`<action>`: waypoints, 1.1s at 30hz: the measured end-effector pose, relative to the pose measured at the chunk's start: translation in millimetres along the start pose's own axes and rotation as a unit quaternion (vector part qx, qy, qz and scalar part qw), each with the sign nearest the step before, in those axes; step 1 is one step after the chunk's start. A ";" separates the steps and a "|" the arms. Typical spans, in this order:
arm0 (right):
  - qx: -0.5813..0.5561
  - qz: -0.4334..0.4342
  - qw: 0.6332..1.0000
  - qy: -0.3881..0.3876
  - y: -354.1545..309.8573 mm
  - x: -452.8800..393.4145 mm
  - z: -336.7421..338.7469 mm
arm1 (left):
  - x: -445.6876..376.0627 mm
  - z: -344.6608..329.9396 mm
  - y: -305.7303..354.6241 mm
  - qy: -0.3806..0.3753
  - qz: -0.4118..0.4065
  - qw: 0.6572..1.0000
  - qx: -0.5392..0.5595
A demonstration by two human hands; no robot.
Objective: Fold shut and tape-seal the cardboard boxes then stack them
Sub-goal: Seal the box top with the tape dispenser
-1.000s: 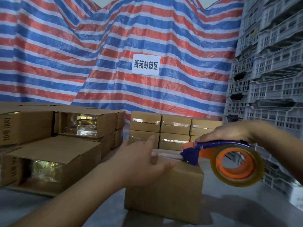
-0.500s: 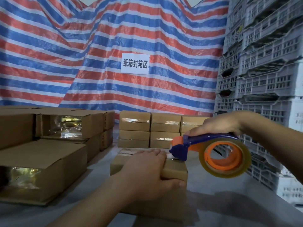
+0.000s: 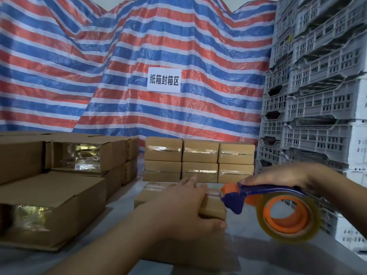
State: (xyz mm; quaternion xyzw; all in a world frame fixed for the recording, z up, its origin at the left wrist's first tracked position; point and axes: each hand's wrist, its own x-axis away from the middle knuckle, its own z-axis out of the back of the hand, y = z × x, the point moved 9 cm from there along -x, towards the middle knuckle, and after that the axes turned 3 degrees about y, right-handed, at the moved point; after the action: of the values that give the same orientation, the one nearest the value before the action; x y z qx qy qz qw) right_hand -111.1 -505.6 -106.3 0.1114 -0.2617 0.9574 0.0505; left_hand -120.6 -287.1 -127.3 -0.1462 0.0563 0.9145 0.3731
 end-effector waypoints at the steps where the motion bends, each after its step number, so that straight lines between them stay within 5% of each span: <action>1: 0.000 0.002 1.000 0.001 0.5 -0.2 -0.2 | -3.4 4.5 7.8 0.016 -0.017 1.000 -0.011; 13: -0.086 0.016 0.994 -0.060 5.0 36.2 21.6 | -8.8 -11.3 30.1 -0.008 -0.040 0.999 -0.019; 18: 0.236 -0.020 0.970 0.045 -14.0 30.9 14.3 | -7.2 -10.4 32.0 0.003 -0.054 0.999 -0.005; 26: 0.347 -0.034 0.921 0.172 -64.9 36.0 19.5 | -8.0 -8.6 33.5 0.024 -0.050 0.998 -0.012; 30: 0.593 -0.055 0.782 0.185 -56.8 30.5 -2.7 | -4.0 -7.9 32.3 0.018 -0.044 0.999 -0.017; 33: 0.563 -0.065 0.793 0.222 -13.8 29.0 -5.5 | -2.6 -7.2 33.9 0.012 -0.042 0.999 -0.025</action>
State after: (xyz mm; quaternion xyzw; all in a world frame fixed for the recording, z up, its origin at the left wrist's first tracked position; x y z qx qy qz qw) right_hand -138.2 -489.8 -97.1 -0.0790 0.3499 0.9283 0.0981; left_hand -141.0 -314.6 -133.6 -0.1685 0.0320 0.8975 0.4063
